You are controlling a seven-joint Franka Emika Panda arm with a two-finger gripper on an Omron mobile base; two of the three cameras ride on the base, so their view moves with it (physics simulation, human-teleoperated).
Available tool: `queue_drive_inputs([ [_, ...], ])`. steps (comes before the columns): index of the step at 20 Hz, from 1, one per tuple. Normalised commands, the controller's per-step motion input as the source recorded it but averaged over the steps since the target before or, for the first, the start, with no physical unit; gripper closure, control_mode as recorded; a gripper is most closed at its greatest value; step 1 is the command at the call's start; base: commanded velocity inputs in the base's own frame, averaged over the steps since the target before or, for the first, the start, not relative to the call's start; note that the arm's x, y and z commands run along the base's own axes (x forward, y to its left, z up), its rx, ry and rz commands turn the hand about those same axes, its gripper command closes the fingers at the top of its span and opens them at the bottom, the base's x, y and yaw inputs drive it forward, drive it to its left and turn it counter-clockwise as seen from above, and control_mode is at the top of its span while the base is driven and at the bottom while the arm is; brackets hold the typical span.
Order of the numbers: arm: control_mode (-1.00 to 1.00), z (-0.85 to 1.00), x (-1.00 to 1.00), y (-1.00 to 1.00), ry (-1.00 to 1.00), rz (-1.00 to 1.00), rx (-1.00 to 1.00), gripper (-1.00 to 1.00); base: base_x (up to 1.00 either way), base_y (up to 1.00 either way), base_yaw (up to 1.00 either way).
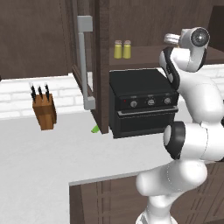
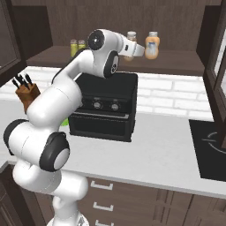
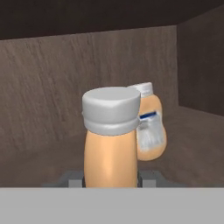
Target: Put the shaker and condiment bottle from the counter next to their counterparts in the cabinet.
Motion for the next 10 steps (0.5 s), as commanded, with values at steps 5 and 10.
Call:
queue_drive_inputs([
  [5, -1.00, 0.00, 0.18, -0.06, 0.00, 0.00, 0.00, 1.00, 0.00, 0.00, 0.00],
  [10, -1.00, -0.04, 0.21, -0.03, 0.00, 0.00, 0.00, 1.00, 0.00, 0.00, 0.00],
])
